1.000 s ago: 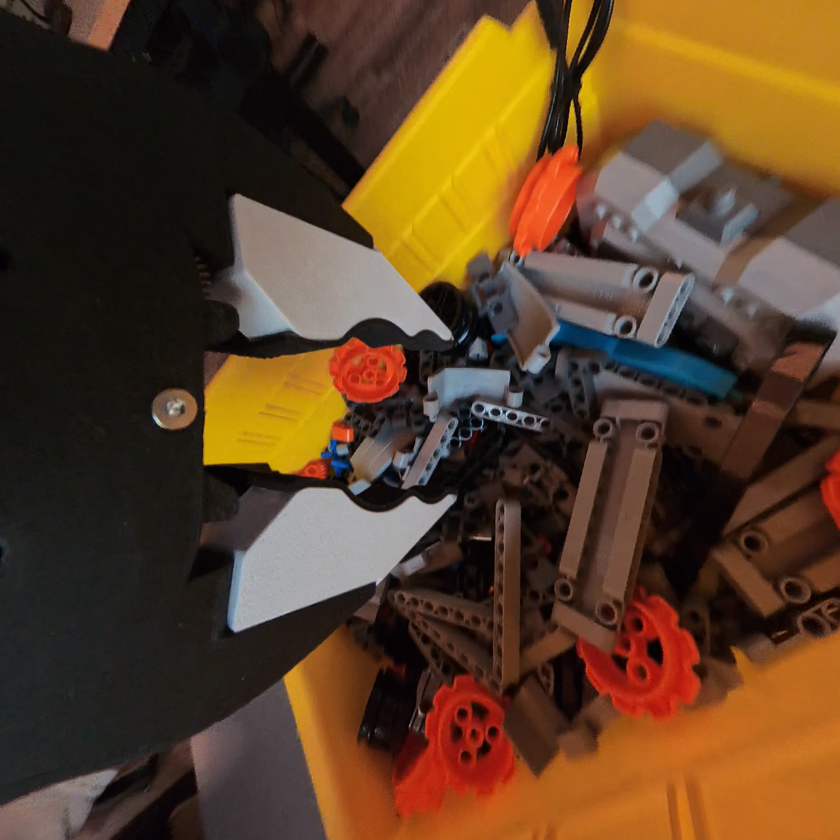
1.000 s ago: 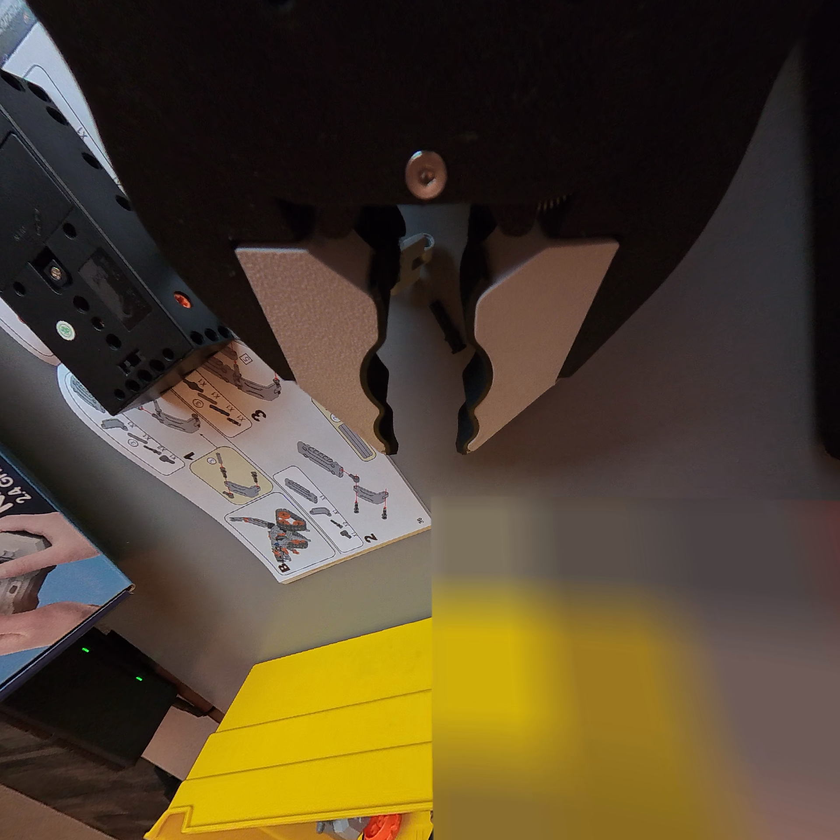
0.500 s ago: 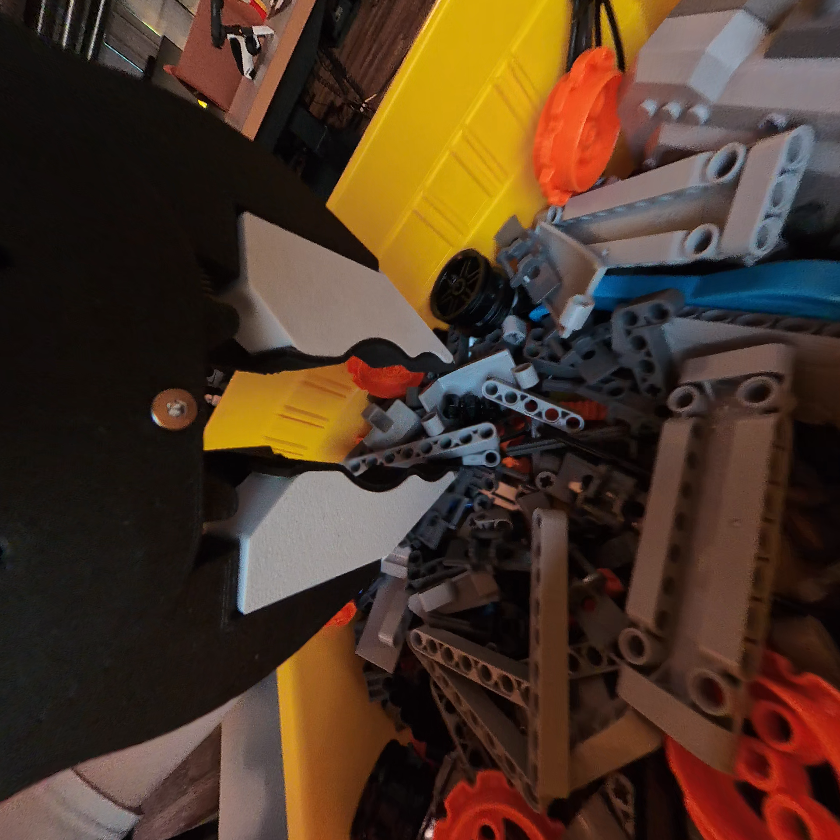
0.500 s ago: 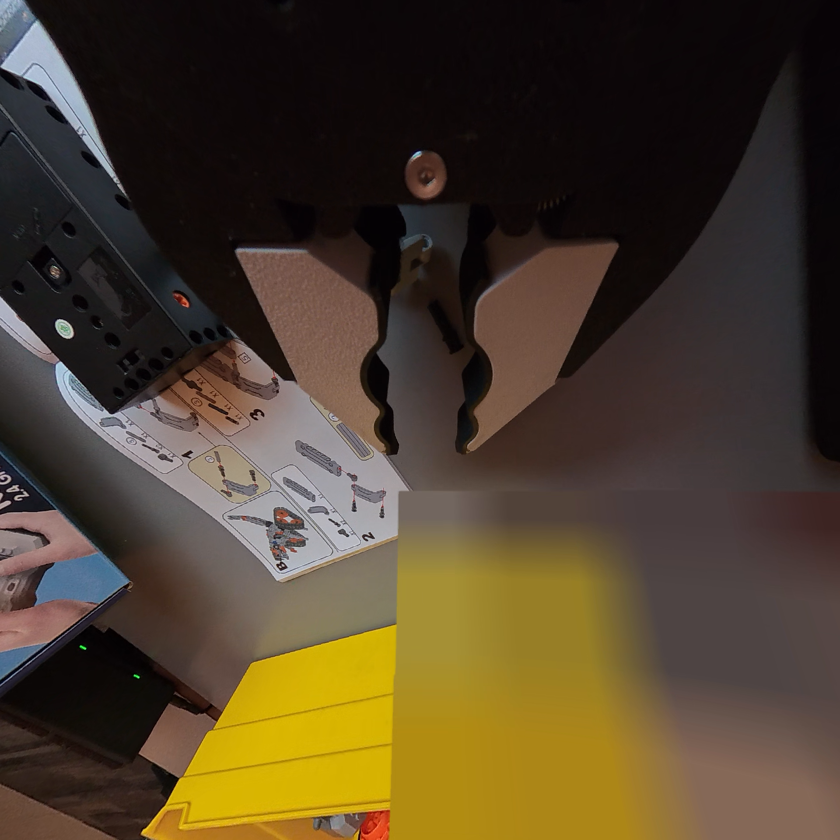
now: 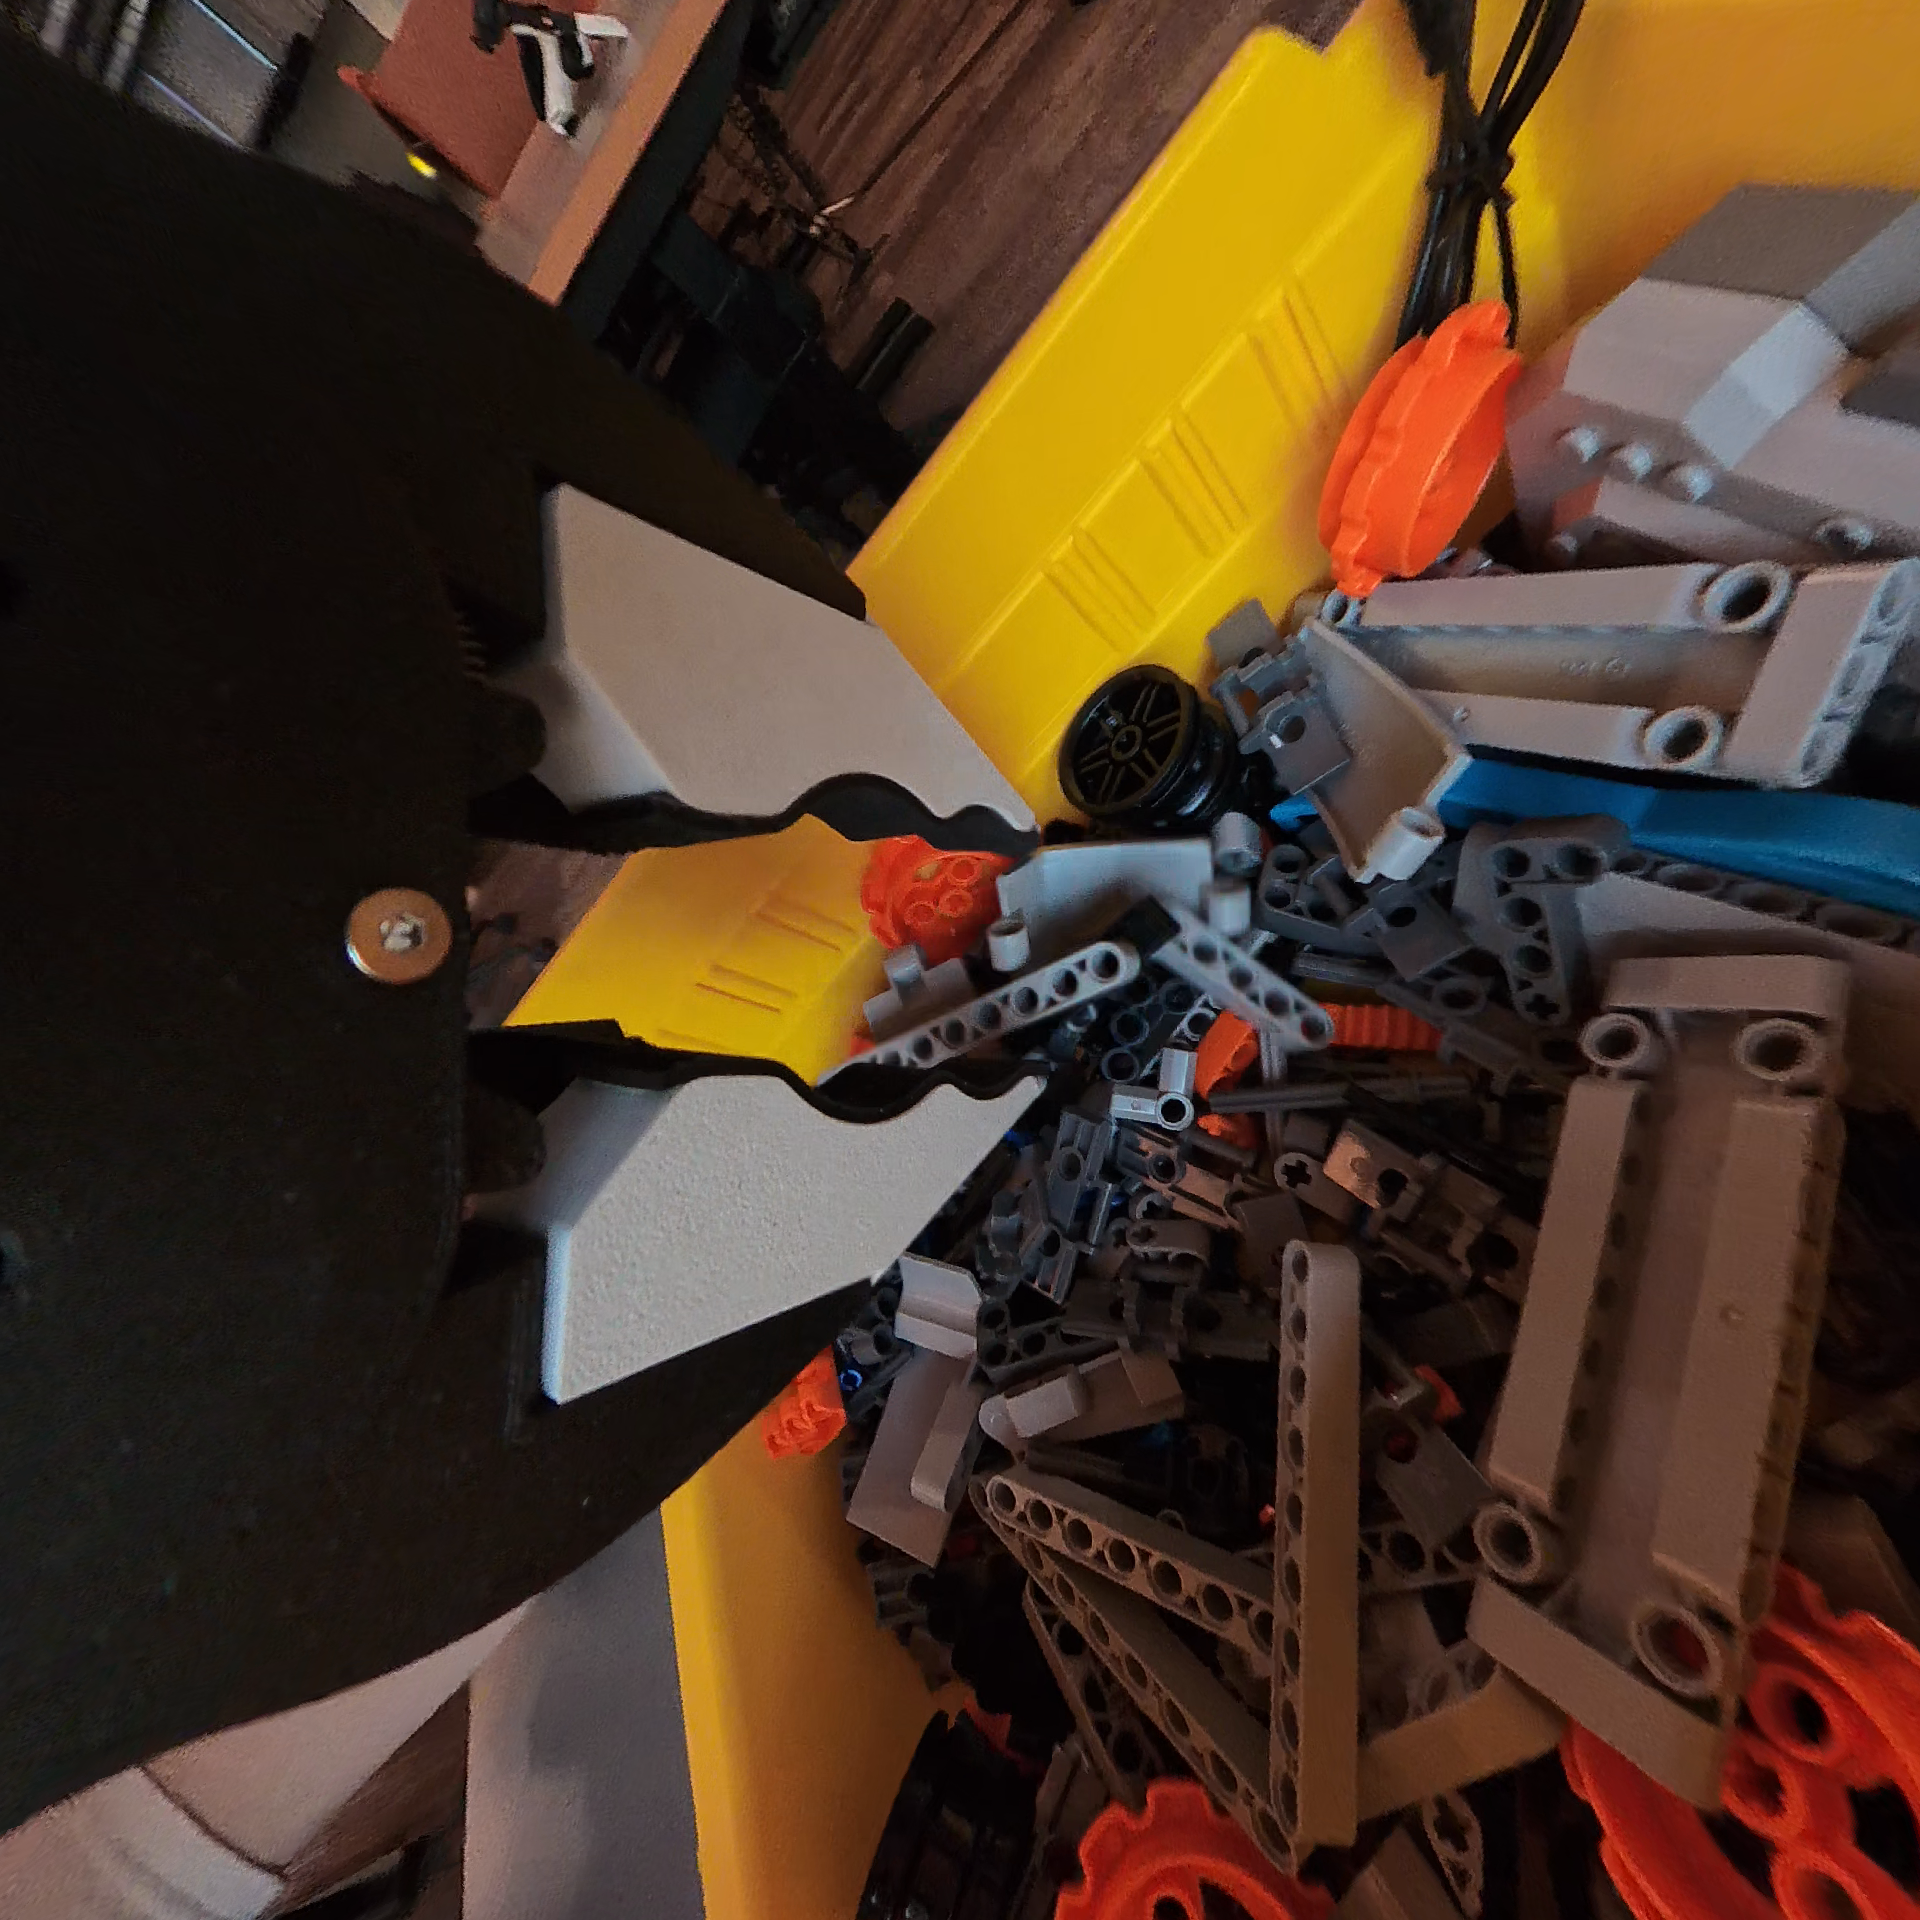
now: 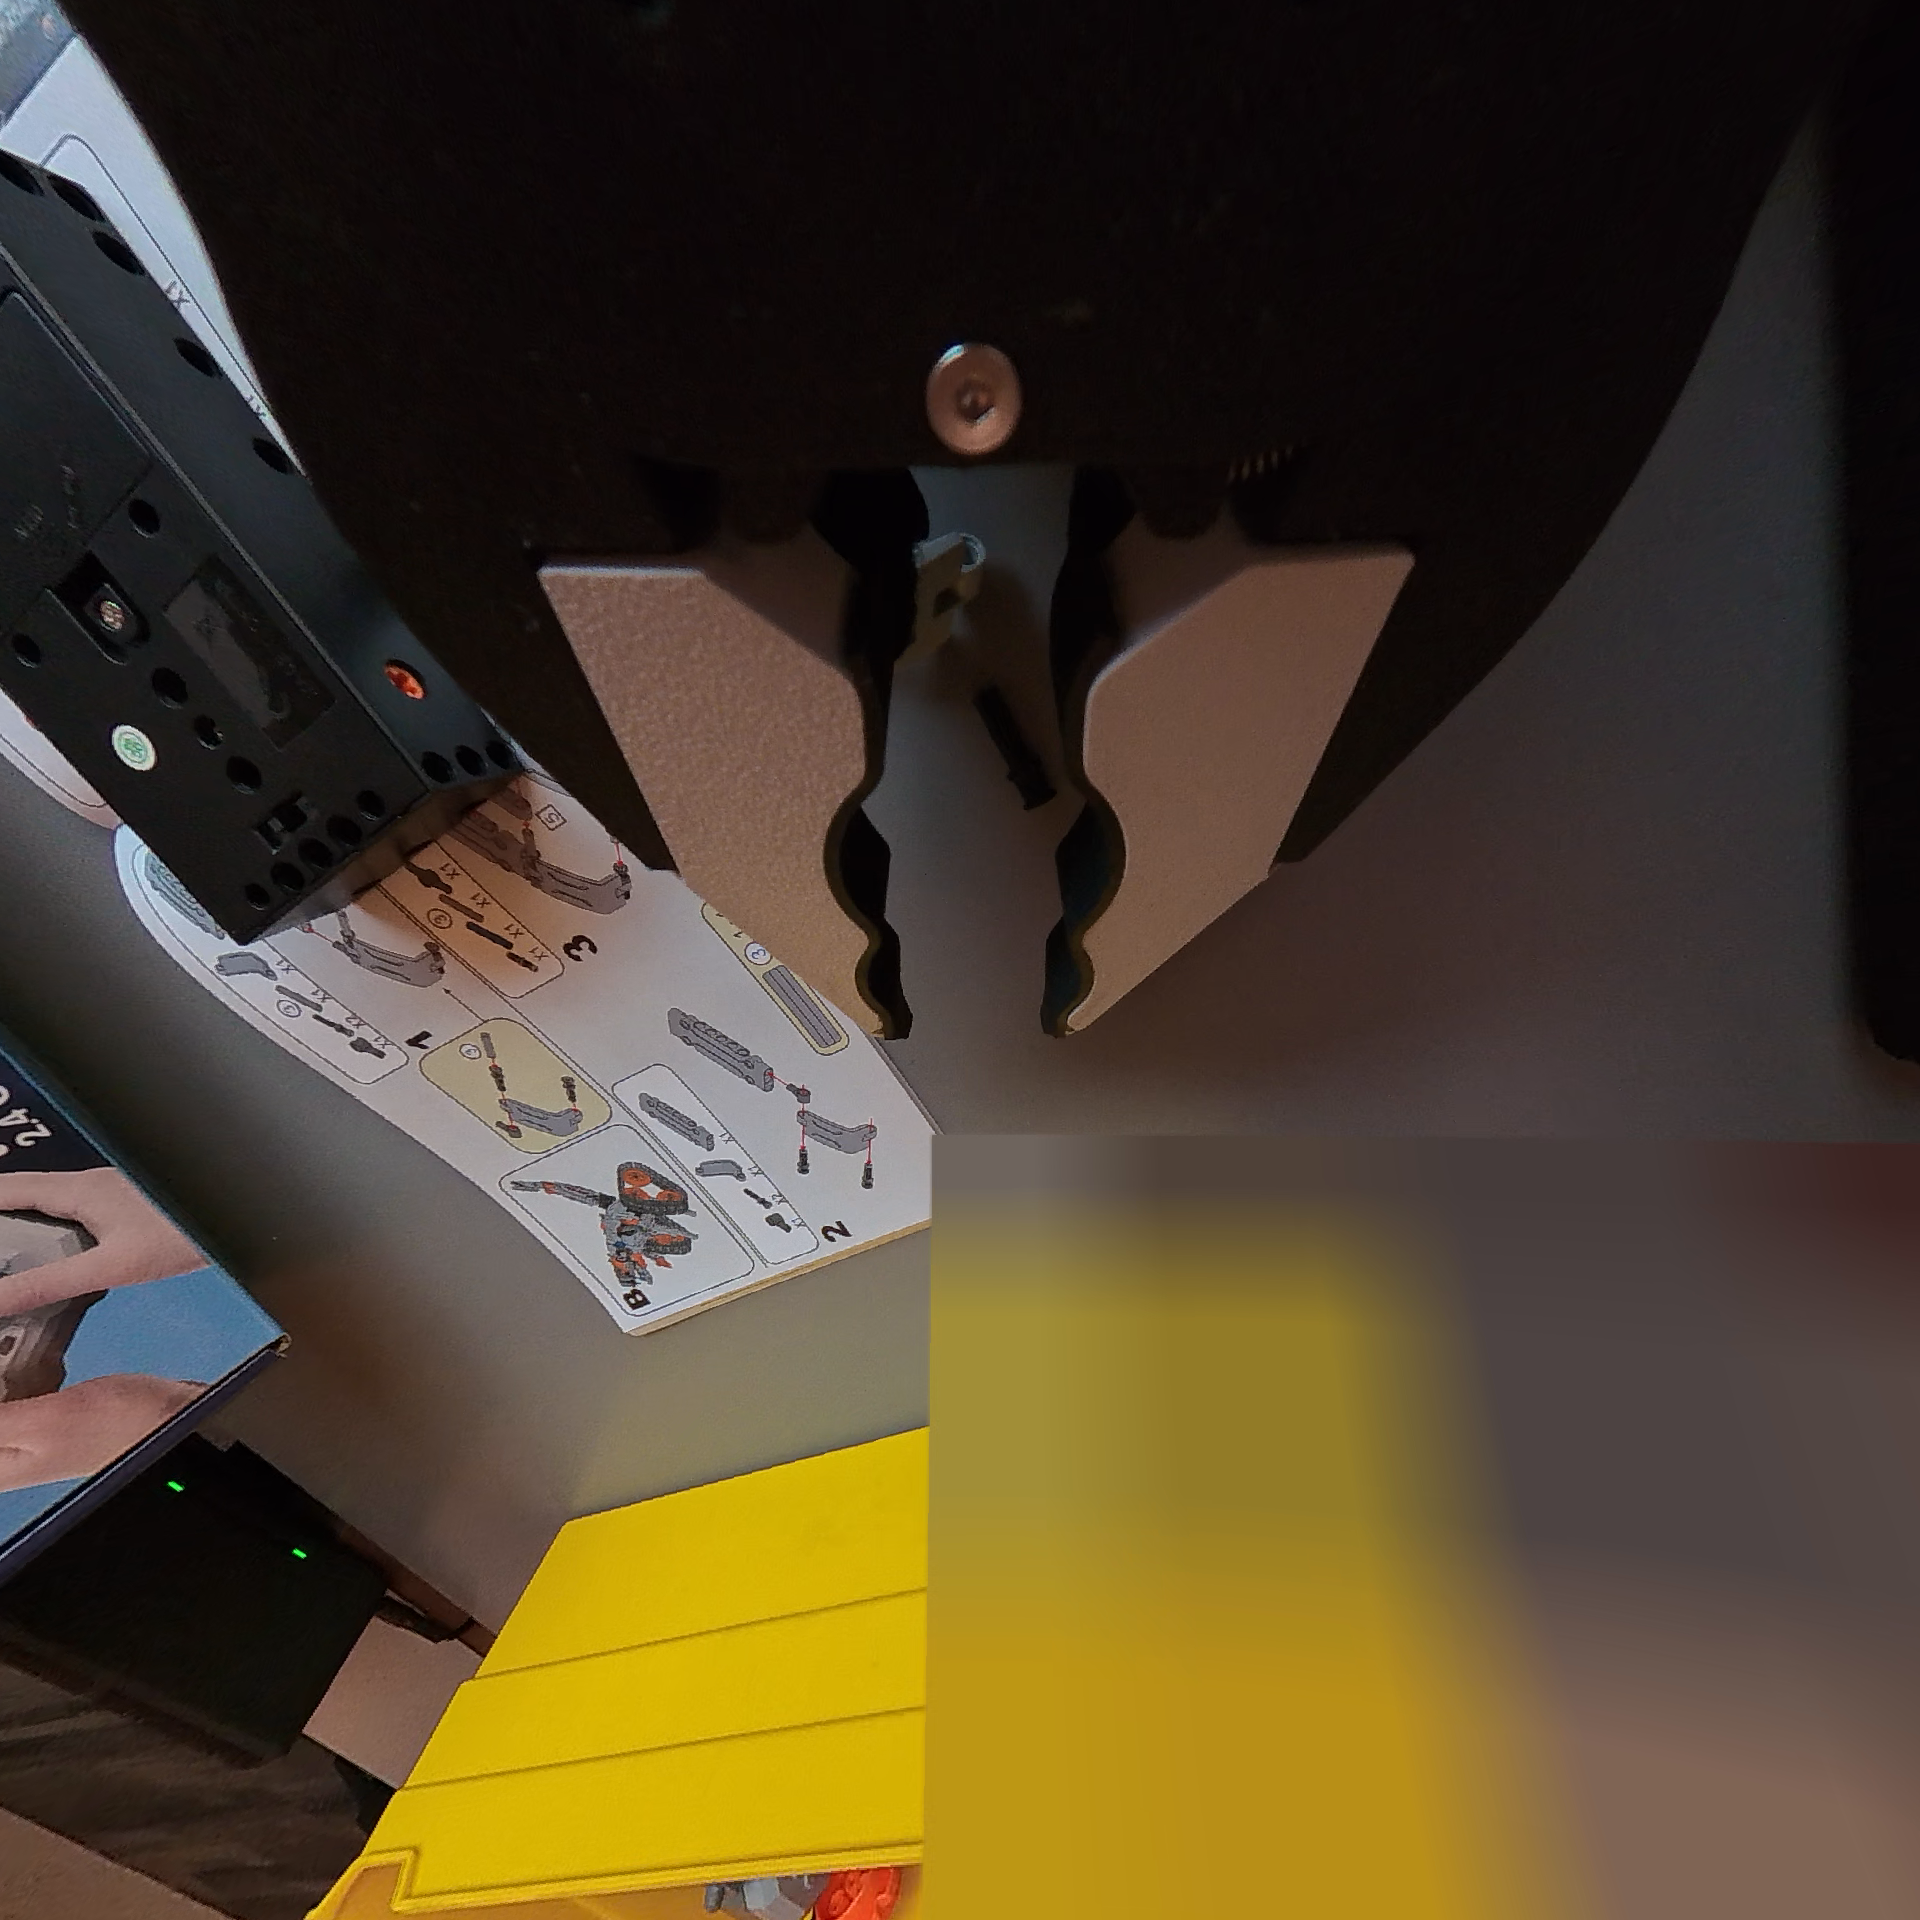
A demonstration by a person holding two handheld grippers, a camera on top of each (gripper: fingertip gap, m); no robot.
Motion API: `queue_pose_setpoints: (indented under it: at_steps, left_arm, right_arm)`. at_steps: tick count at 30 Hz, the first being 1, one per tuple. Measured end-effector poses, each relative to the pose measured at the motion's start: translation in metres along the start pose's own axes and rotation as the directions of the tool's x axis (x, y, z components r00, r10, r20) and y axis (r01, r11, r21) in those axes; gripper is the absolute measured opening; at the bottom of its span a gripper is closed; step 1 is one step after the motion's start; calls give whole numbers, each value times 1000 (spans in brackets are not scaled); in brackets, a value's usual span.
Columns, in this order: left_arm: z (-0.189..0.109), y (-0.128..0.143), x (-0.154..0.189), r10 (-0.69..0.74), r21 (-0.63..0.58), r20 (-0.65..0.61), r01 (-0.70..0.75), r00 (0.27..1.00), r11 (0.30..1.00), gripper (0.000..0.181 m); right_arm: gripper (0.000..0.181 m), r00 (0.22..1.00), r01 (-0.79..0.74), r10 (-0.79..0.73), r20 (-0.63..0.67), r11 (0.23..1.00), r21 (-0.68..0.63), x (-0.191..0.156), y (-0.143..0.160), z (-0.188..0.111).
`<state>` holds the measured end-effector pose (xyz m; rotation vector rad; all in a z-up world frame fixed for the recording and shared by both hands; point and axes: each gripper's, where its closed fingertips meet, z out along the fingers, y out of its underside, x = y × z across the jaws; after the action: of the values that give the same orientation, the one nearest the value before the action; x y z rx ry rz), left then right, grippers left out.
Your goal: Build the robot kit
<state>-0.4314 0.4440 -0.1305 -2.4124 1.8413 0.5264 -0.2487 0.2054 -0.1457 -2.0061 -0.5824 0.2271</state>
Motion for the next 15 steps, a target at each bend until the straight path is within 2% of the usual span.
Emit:
queue_pose_setpoints:
  at_steps: [3, 5, 7, 9, 15]
  left_arm:
    - [-9, -21, 6, 69, 119, -20, -66, 997, 991, 39]
    - [-12, -38, 23, 170, 207, -82, -150, 982, 967, 30]
    - [-8, -41, 34, 232, 209, -116, -205, 966, 956, 29]
    - [1, -42, 29, 264, 185, -70, -248, 962, 951, 25]
    - [15, -46, 28, 297, 166, -91, -280, 951, 946, 21]
  right_arm:
    - [26, 1000, 1, -1, 1, 1000, 0, 0, 0, 0]
    - [26, 1000, 3, -3, 0, 1000, -2, 0, 0, 0]
    - [26, 1000, 5, -5, 0, 1000, -2, 0, 0, 0]
    - [26, 1000, 3, -3, 0, 1000, 0, 0, 0, 0]
    - [26, 1000, 3, -3, 3, 1000, 1, -1, -1, 0]
